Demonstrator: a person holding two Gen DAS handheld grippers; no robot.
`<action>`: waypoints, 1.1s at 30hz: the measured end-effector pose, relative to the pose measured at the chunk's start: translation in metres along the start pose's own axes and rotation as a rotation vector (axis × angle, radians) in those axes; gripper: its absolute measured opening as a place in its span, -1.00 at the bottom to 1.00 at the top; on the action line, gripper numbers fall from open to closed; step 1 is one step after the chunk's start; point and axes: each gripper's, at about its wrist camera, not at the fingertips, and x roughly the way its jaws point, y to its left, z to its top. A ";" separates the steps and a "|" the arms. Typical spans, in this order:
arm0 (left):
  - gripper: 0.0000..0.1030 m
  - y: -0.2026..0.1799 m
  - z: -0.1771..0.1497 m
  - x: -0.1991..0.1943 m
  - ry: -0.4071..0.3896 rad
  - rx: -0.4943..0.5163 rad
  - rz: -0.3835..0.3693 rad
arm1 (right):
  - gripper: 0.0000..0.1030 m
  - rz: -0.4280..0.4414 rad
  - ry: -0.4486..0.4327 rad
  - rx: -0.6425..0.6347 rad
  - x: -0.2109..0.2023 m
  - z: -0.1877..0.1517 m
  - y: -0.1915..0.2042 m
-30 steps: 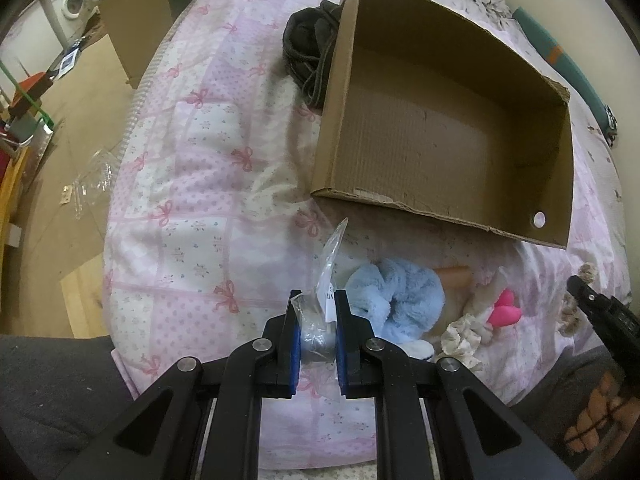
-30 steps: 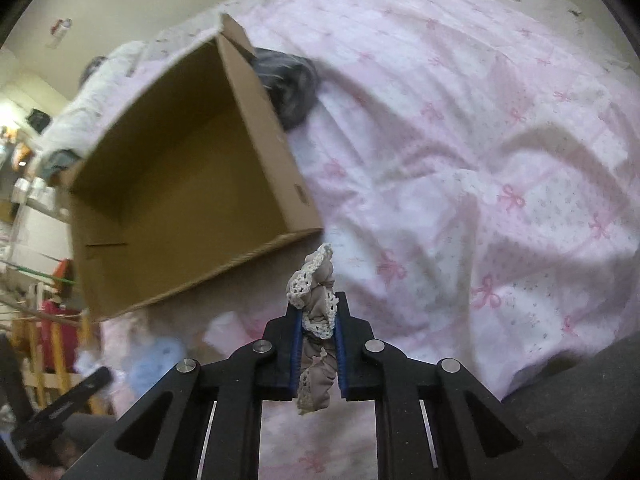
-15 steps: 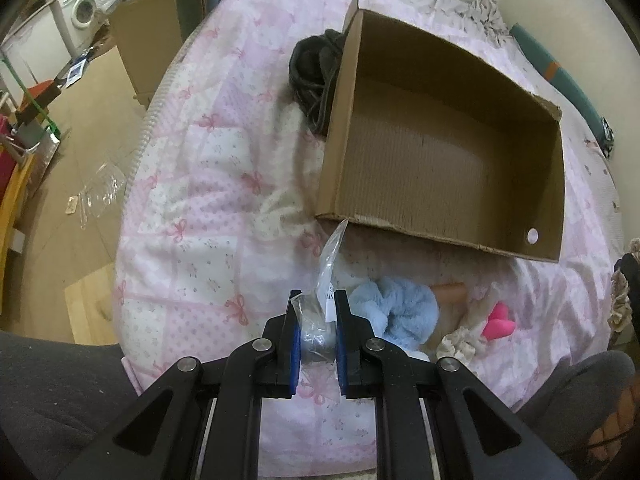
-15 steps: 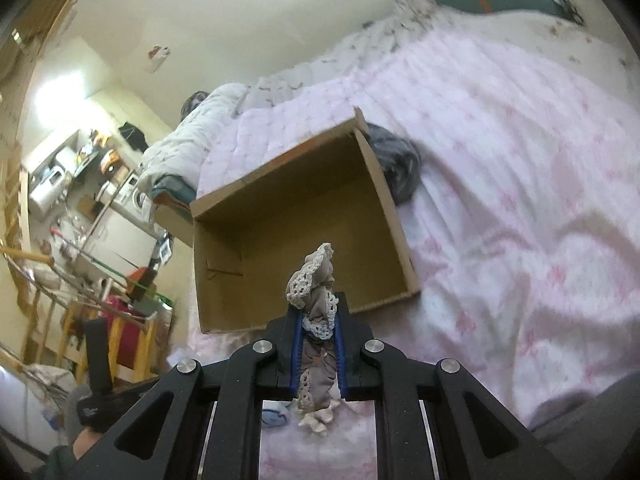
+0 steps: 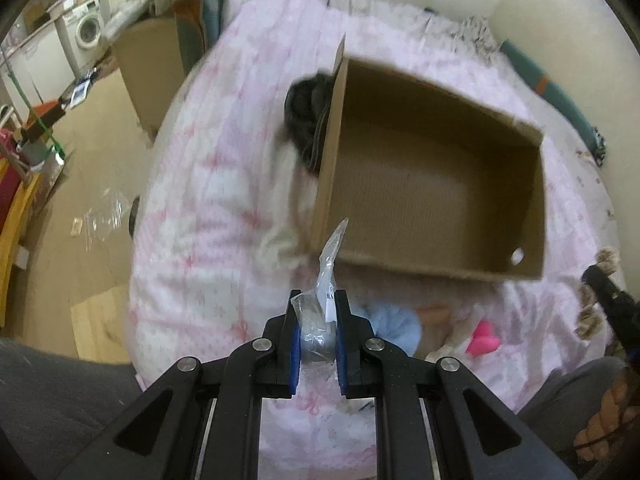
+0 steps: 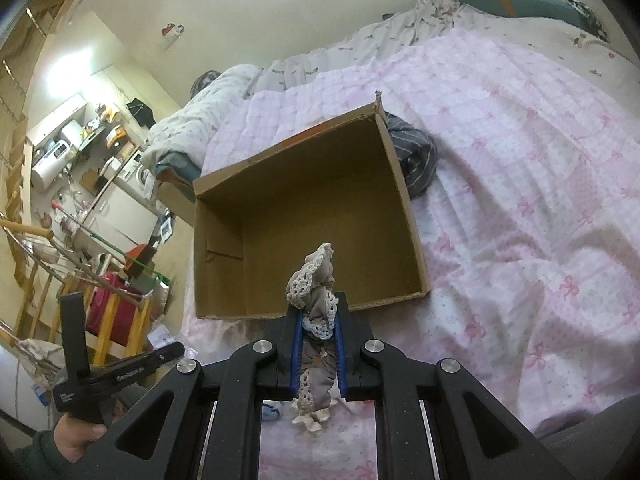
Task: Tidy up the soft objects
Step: 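Carry the plastic bag and lace scrunchie over the box with both tools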
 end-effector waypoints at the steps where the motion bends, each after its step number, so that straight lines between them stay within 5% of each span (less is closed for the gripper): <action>1: -0.76 -0.003 0.006 -0.005 -0.015 0.008 -0.002 | -0.71 0.007 -0.003 0.000 -0.001 0.002 0.001; 14: -0.75 -0.054 0.084 0.005 -0.120 0.097 0.003 | -0.71 0.037 -0.062 -0.103 0.022 0.061 0.025; 24: -0.75 -0.081 0.078 0.062 -0.099 0.172 -0.007 | -0.71 -0.015 0.018 -0.109 0.074 0.050 0.017; 33: -0.75 -0.082 0.071 0.072 -0.135 0.203 -0.029 | -0.71 -0.085 0.121 -0.135 0.106 0.036 0.010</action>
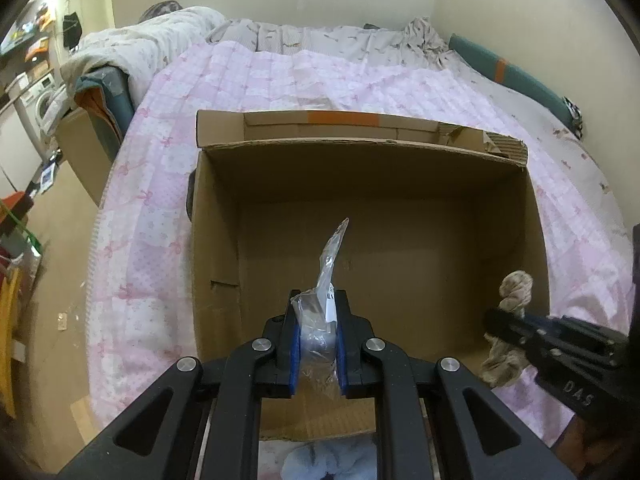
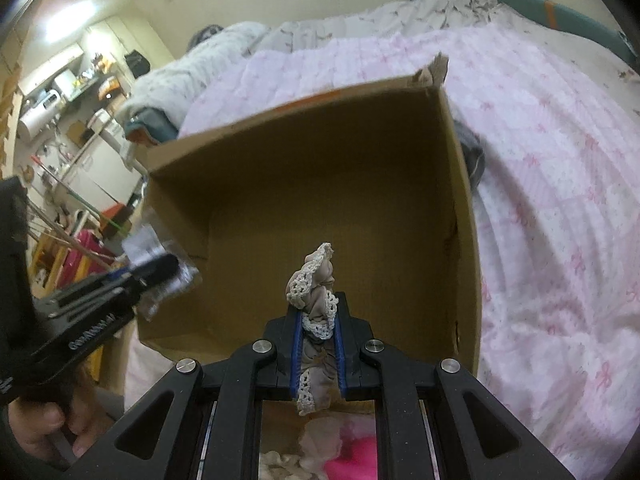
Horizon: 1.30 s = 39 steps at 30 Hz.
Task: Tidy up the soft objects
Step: 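Carry the plastic bag and lace scrunchie over the box with both tools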
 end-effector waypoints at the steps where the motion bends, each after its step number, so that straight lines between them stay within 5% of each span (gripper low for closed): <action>1: -0.75 0.001 0.000 0.001 0.001 -0.008 -0.002 | -0.71 -0.005 0.006 0.000 0.002 -0.001 0.000; 32: -0.73 0.001 -0.007 0.009 0.047 -0.051 -0.025 | -0.70 -0.066 0.007 -0.019 0.012 -0.002 0.006; 39: -0.38 0.002 -0.008 0.013 0.064 -0.064 -0.026 | -0.65 -0.071 -0.004 -0.014 0.010 -0.002 0.005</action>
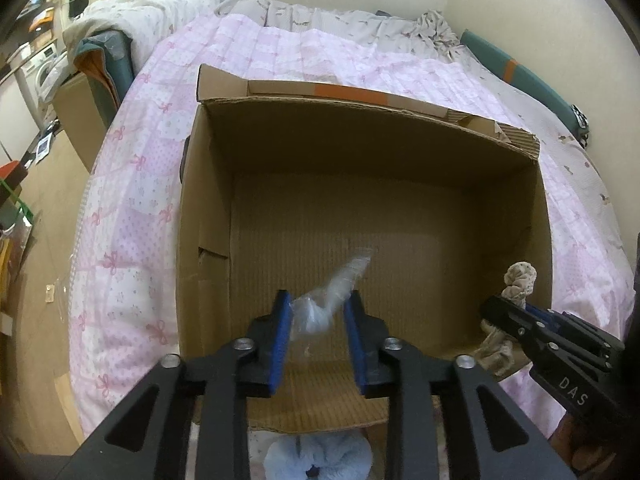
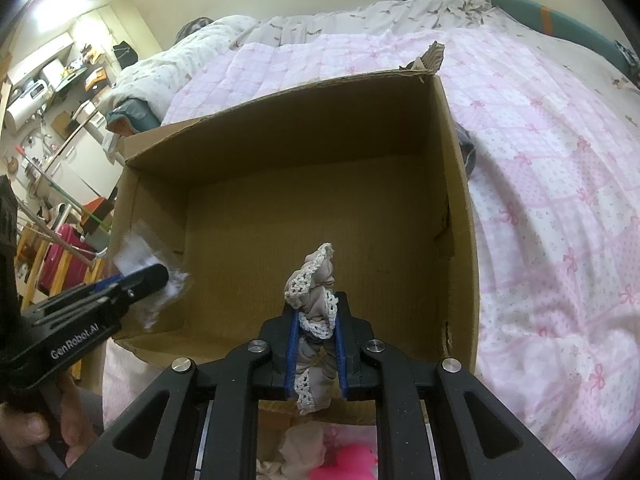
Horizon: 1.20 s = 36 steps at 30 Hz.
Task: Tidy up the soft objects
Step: 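Carry the plastic bag and lace scrunchie over the box with both tools, then open both tools to drop the bag and scrunchie into the box, withdraw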
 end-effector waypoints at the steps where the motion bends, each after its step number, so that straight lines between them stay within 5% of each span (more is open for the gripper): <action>1: -0.29 -0.001 0.000 -0.001 -0.001 0.003 -0.002 | -0.63 0.002 -0.002 0.002 0.000 0.000 0.000; 3: 0.23 -0.002 0.000 -0.002 -0.001 0.007 0.003 | -0.52 0.003 -0.004 0.007 -0.001 0.000 -0.001; 5: 0.34 -0.003 0.000 -0.005 -0.010 0.012 0.015 | -0.44 0.005 -0.007 0.009 -0.001 0.000 -0.003; 7: 0.34 -0.005 0.000 -0.006 -0.015 0.020 0.015 | -0.07 0.006 -0.015 0.012 -0.003 0.001 -0.003; 8: 0.35 -0.005 0.000 -0.006 -0.013 0.024 0.016 | 0.49 0.007 -0.028 0.017 -0.005 0.002 -0.004; 9: 0.35 -0.006 0.000 -0.005 -0.008 0.027 0.020 | 0.69 0.004 -0.050 0.024 -0.009 0.002 -0.005; 36: 0.35 -0.005 -0.002 -0.026 -0.068 0.030 0.030 | 0.70 -0.004 -0.071 0.045 -0.017 0.003 -0.007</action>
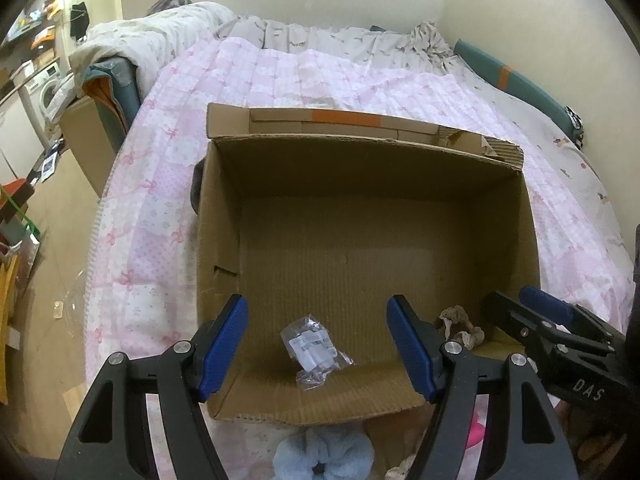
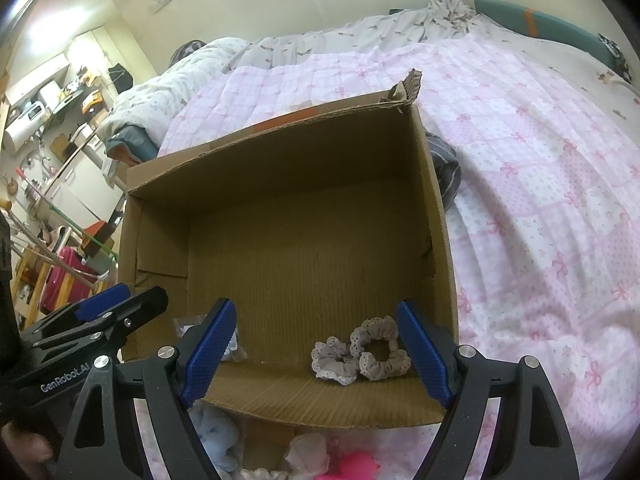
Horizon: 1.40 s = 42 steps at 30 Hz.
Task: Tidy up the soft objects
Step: 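Open both tools to drop the bag and scrunchie into the box, withdraw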
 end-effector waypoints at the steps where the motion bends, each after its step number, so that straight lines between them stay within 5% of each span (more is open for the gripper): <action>1: 0.35 0.001 0.000 -0.002 0.000 -0.002 0.002 | 0.70 0.000 -0.001 0.001 -0.001 0.000 0.000; 42: 0.36 0.033 -0.050 -0.093 -0.081 -0.062 0.091 | 0.70 -0.019 -0.059 0.042 -0.086 -0.050 -0.007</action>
